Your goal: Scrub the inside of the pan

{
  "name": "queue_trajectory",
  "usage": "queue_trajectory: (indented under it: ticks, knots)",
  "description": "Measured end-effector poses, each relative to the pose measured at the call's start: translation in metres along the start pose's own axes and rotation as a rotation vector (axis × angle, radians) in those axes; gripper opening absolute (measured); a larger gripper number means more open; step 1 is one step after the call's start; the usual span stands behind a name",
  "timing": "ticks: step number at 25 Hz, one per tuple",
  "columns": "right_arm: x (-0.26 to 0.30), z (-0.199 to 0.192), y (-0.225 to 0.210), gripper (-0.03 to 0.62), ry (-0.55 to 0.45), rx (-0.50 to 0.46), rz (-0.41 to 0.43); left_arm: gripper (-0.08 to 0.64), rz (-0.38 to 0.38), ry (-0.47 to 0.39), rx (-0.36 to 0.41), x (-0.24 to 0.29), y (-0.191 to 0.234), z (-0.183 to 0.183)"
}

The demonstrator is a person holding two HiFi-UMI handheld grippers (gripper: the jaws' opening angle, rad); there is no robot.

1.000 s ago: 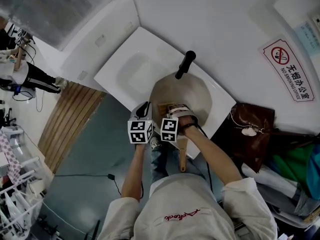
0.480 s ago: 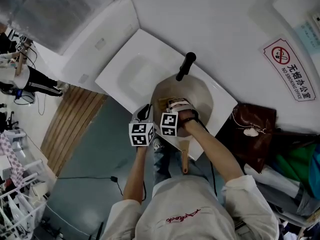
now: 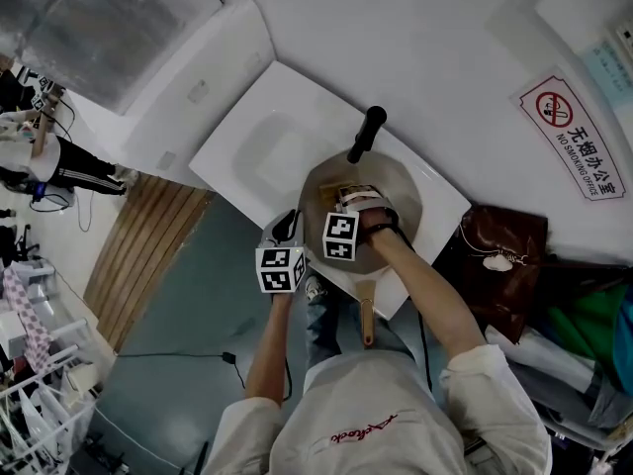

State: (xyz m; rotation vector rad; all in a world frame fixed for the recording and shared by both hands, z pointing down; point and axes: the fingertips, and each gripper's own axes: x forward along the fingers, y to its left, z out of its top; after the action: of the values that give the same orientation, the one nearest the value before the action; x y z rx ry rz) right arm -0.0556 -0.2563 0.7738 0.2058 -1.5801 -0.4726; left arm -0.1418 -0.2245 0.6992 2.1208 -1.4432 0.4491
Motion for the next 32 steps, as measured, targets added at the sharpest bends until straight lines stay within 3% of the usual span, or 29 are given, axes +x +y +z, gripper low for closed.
queue_trajectory:
  ticks: [15, 32]
  knots:
    - [-0.002, -0.053, -0.003, 0.028, 0.063, 0.053, -0.005, 0.037, 0.005, -0.001, 0.007, 0.0, -0.001, 0.001]
    - [-0.017, -0.089, 0.047, 0.028, 0.115, 0.056, 0.035, 0.037, 0.01, -0.005, 0.014, -0.002, 0.001, -0.001]
